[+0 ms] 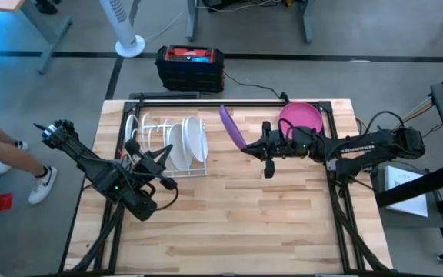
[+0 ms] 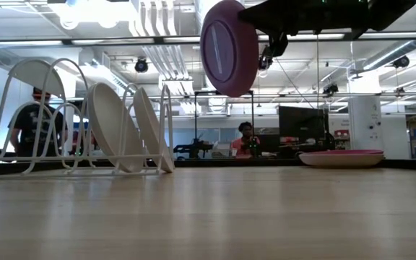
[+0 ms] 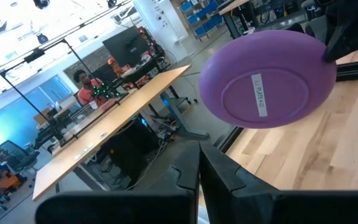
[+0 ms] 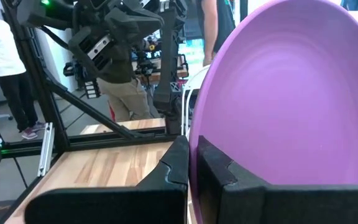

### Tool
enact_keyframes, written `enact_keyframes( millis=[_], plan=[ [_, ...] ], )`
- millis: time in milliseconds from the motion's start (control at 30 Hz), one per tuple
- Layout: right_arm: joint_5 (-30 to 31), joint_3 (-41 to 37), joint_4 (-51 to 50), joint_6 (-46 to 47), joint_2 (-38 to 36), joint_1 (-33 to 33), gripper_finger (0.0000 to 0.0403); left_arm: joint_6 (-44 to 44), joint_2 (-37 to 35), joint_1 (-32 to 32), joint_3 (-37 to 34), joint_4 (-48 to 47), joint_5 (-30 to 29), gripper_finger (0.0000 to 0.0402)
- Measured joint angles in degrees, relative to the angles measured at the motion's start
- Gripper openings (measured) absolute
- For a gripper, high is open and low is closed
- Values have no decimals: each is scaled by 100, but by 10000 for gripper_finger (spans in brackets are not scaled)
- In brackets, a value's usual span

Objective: Sort dishes
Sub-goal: Put the violet plate into the white dish rack

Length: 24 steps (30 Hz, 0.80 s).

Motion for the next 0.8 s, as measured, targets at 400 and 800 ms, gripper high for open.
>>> enact_keyframes(
  millis=[400, 800],
  plan=[
    [0, 0, 1, -51, -2, -2, 0, 0, 0, 0, 0, 1, 0, 0],
    [-1, 0, 1, -77, -2, -2, 0, 0, 0, -4, 0, 1, -2, 0]
  ],
)
